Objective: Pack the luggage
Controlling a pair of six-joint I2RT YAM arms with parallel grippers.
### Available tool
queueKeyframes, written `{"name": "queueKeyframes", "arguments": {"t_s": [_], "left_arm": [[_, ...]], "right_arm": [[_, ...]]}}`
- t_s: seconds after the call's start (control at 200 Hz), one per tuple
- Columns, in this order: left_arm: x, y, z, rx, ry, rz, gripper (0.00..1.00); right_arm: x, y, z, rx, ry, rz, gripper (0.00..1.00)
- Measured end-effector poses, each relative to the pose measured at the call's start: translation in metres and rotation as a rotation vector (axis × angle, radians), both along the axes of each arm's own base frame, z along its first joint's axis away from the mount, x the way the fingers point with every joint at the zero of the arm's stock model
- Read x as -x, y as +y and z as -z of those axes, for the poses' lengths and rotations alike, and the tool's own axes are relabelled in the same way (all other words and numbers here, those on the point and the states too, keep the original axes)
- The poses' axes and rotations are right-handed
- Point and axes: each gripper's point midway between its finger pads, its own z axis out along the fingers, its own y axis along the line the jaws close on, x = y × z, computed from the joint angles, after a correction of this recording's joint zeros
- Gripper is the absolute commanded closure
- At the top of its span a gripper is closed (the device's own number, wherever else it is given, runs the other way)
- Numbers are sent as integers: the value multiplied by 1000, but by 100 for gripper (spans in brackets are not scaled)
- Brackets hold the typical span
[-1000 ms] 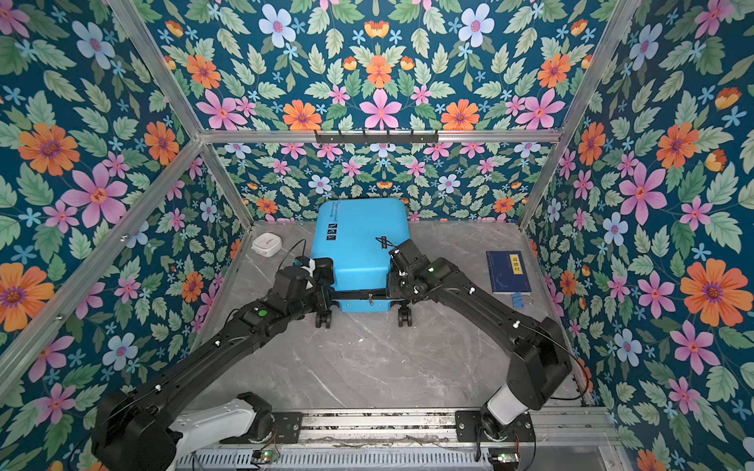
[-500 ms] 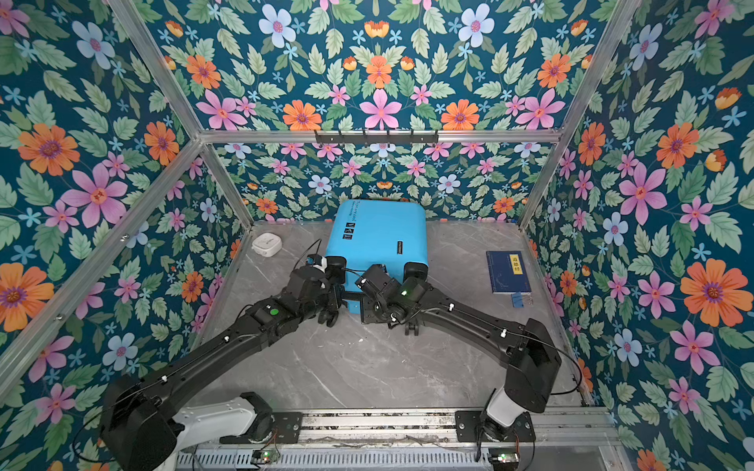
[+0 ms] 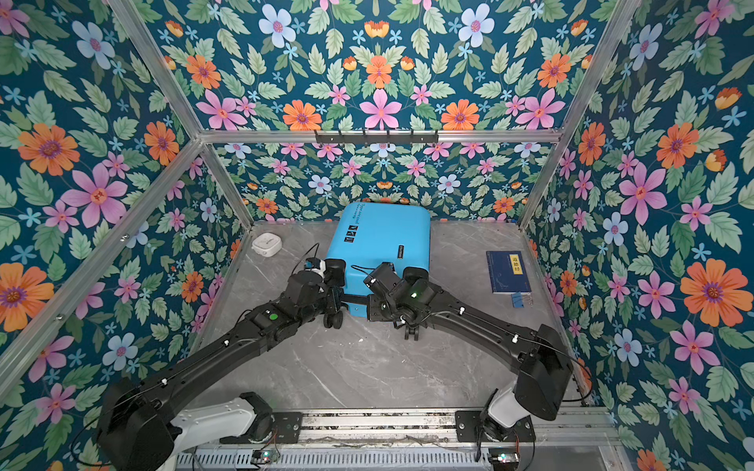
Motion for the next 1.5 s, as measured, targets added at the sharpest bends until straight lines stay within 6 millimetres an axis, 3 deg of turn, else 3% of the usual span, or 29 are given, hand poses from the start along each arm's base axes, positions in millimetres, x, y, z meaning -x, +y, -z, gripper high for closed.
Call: {"name": "queueKeyframes", "arguments": {"t_s": [0.155,0.37,0.87,1.11,1.375,1.5], "left_arm": [[1,1,3,-8,5,-3,100],[6,7,7,-7,1,-7,100],[15,13,15,81,-19,-109,100],[11,8,13,197,-47,-166,100],[7,6,11,217,-42,-186,100],[4,3,11,223,-43,-185,100]], "right_arm": [[-14,6,7,-6,-13,23,35],[-42,-11,10,-21,9,87,26],[-92,3,14,47,36,-50,22],[-96,3,9,71,3,-115,18],[-94,-2,-35,16,-153,-139,18],[-81,3,-42,12,-187,-172,27]]}}
